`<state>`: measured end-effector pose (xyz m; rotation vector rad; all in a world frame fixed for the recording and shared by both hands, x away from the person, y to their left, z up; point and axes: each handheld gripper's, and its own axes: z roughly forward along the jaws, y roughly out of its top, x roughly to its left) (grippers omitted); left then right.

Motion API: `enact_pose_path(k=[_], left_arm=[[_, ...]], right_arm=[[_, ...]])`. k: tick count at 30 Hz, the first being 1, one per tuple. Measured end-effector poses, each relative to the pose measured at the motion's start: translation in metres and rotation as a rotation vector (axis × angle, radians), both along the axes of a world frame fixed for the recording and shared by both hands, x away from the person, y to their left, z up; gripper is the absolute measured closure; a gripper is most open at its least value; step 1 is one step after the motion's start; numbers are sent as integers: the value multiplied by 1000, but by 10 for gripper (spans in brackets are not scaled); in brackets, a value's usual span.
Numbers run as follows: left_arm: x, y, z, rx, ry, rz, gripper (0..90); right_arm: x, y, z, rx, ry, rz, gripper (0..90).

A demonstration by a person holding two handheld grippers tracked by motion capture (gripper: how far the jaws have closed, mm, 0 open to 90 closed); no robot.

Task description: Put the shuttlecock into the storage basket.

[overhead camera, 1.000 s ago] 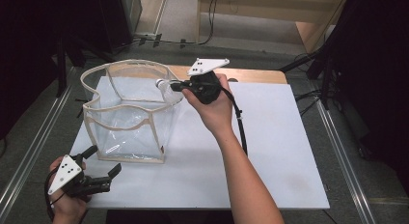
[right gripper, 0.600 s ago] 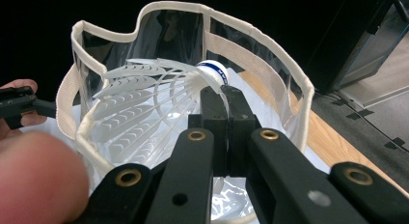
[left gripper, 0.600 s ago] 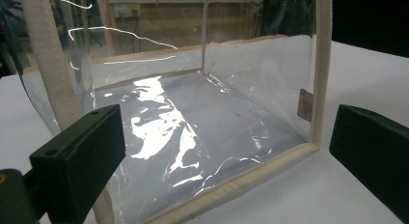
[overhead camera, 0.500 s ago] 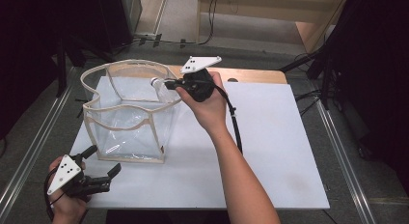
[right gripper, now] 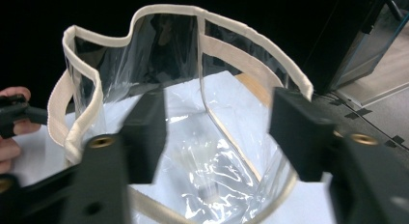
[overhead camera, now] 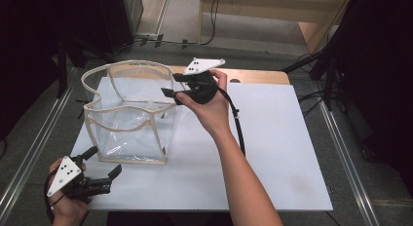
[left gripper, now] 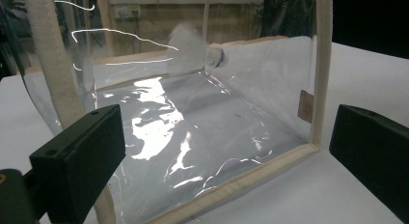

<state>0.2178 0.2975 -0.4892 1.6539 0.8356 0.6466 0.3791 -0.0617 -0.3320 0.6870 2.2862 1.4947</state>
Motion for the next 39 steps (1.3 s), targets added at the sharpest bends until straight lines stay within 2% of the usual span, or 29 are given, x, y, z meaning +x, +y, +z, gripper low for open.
enact_pose_path(k=[3, 4, 8, 11, 12, 13, 20, 39], left_arm=[[0, 0, 0, 0, -1, 0, 0], [0, 0, 0, 0, -1, 0, 0], [0, -1, 0, 3, 1, -2, 0], [0, -1, -1, 1, 2, -3, 0], [0, -1, -1, 1, 3, -2, 0], [0, -1, -1, 2, 2, -2, 0], [0, 0, 0, 1, 0, -2, 0], [0, -1, -1, 4, 2, -2, 0]], right_arm=[[-2, -7, -1, 28, 11, -10, 199], [-3, -9, -2, 24, 11, -1, 127], [-7, -17, -5, 27, 31, -6, 0], [-11, -24, -6, 31, 17, -62, 0], [-12, -27, -6, 38, 23, -64, 0], [-12, -29, -7, 49, 30, -47, 0], [-21, -41, -14, 49, 14, -33, 0], [-37, -69, -39, 43, 12, -53, 0]])
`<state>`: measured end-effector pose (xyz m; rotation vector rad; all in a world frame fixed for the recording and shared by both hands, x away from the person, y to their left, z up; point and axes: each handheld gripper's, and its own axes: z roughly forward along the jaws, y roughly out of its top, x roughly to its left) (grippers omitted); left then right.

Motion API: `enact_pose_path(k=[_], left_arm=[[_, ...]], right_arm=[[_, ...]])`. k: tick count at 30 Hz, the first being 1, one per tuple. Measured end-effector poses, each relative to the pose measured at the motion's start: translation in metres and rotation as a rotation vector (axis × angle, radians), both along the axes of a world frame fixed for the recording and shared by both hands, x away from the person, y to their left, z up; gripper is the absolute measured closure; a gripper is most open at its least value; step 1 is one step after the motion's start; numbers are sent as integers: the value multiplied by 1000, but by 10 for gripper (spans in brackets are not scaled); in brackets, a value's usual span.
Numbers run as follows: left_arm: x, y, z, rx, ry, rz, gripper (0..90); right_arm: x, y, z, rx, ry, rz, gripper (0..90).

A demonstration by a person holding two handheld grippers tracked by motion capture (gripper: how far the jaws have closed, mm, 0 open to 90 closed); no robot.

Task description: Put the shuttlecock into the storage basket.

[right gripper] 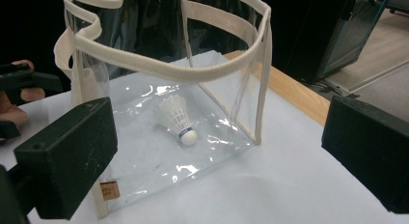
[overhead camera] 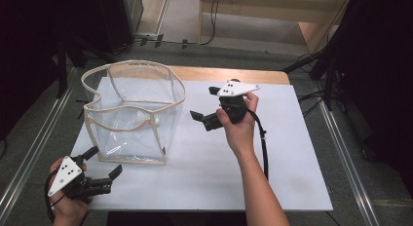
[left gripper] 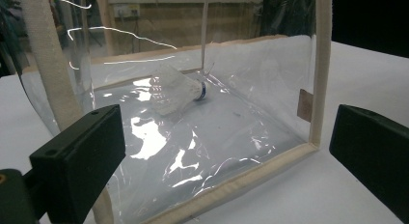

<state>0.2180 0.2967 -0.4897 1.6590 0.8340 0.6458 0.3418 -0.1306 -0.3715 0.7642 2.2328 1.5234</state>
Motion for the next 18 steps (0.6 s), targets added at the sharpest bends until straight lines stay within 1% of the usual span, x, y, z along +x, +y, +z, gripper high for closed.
enact_pose_path(k=[3, 4, 7, 18], left_arm=[[0, 0, 0, 0, 0, 0, 0], [0, 0, 0, 0, 0, 0, 0], [0, 0, 0, 0, -1, -1, 0], [0, -1, 0, 0, -1, -2, 0]], right_arm=[[-3, -4, -4, 1, 2, -10, 0], [-4, -5, -5, 3, 2, -6, 0], [-7, -8, -9, -4, 7, -11, 0], [-17, -22, -22, 9, 18, -28, 0]])
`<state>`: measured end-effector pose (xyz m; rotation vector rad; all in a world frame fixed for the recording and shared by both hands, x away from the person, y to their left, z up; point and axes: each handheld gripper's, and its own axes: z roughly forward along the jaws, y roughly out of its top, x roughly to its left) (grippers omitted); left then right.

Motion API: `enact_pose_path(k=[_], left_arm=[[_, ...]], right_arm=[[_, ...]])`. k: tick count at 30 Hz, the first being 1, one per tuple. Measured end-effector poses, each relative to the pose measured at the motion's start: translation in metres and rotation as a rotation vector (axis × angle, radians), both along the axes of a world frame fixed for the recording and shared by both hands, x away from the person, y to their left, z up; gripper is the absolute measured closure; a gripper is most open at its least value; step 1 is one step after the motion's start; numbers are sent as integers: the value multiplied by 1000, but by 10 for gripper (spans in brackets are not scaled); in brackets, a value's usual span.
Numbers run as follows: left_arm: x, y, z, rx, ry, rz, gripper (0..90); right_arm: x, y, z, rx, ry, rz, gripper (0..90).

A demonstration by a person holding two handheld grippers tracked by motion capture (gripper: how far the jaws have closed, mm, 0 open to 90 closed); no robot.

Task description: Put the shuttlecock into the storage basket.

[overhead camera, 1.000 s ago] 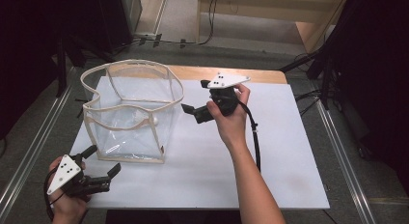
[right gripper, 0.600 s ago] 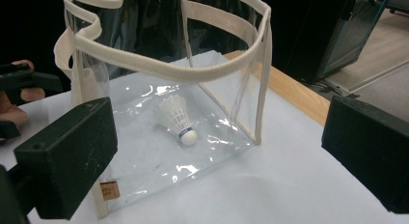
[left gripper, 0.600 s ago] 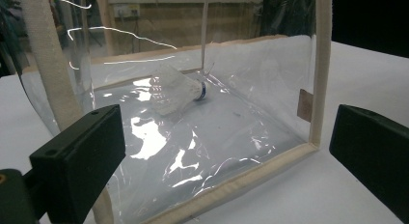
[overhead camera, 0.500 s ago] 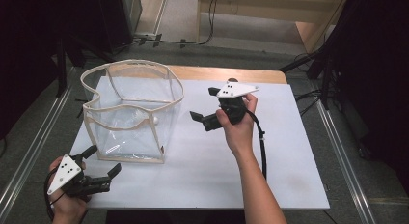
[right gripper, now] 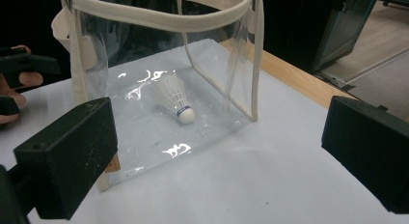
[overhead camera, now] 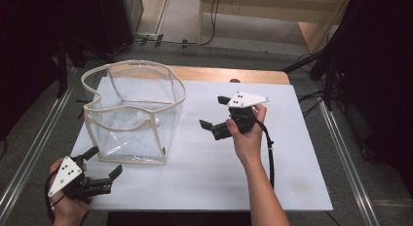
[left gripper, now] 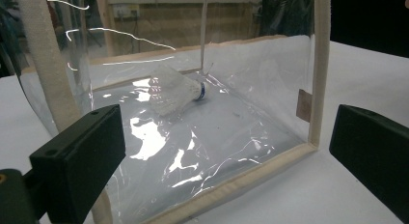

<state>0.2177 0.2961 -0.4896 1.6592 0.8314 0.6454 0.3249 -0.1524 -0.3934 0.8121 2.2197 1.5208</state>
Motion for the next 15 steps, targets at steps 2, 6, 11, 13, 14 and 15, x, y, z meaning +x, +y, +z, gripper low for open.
enact_pose_path(k=[2, 6, 11, 13, 14, 15], left_arm=[[0, 0, 0, -1, 0, -1, 0], [0, 0, 0, -1, -1, -1, 0], [0, 0, 0, -1, -2, -2, 0], [0, 0, 0, -1, -1, -1, 0], [0, 0, 0, -2, -1, -2, 0], [0, -1, 0, -1, -1, -1, 0]], right_arm=[[-1, -3, -2, 2, 1, -2, 0], [-4, -8, -6, 6, 6, -8, 0], [-7, -15, -12, 4, 13, -20, 0], [-8, -18, -14, 8, 16, -22, 0], [-8, -20, -15, 7, 19, -26, 0], [-9, -21, -17, 7, 21, -27, 0]])
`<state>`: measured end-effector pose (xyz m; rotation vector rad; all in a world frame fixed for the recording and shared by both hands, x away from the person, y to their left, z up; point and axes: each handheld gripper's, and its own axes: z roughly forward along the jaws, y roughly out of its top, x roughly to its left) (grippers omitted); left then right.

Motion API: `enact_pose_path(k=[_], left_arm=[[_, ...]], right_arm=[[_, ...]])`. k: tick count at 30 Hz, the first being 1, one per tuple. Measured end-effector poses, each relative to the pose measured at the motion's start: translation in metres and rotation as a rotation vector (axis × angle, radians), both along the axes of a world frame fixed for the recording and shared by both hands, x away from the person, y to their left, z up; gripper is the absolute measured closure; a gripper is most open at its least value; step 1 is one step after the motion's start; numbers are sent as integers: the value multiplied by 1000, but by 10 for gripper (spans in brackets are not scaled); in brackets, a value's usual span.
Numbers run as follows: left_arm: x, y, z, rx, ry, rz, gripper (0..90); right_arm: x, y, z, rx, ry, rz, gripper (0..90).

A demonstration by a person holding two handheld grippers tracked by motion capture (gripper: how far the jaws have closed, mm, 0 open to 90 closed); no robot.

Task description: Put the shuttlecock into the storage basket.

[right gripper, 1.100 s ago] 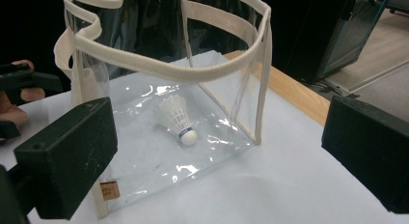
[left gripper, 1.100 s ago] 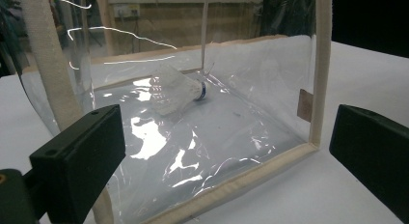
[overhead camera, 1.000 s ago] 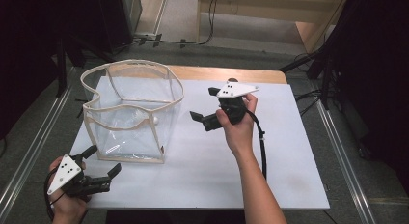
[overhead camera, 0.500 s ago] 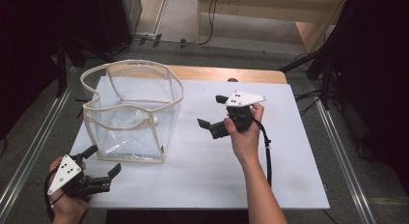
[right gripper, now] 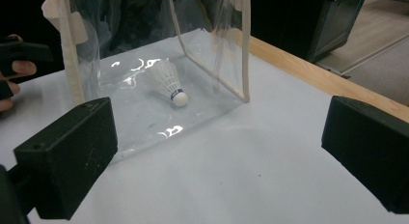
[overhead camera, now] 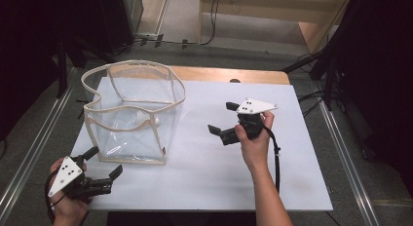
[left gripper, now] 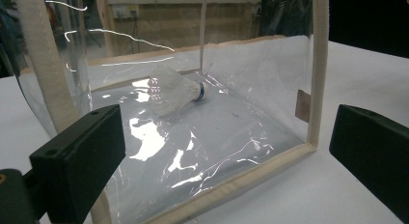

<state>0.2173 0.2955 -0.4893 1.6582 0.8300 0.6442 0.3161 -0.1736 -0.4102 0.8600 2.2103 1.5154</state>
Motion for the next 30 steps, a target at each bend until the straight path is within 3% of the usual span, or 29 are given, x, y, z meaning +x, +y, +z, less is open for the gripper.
enact_pose_path(k=[30], left_arm=[[0, -1, 0, 6, 0, -6, 0]], right_arm=[[-22, -46, -41, 25, 61, -67, 0]])
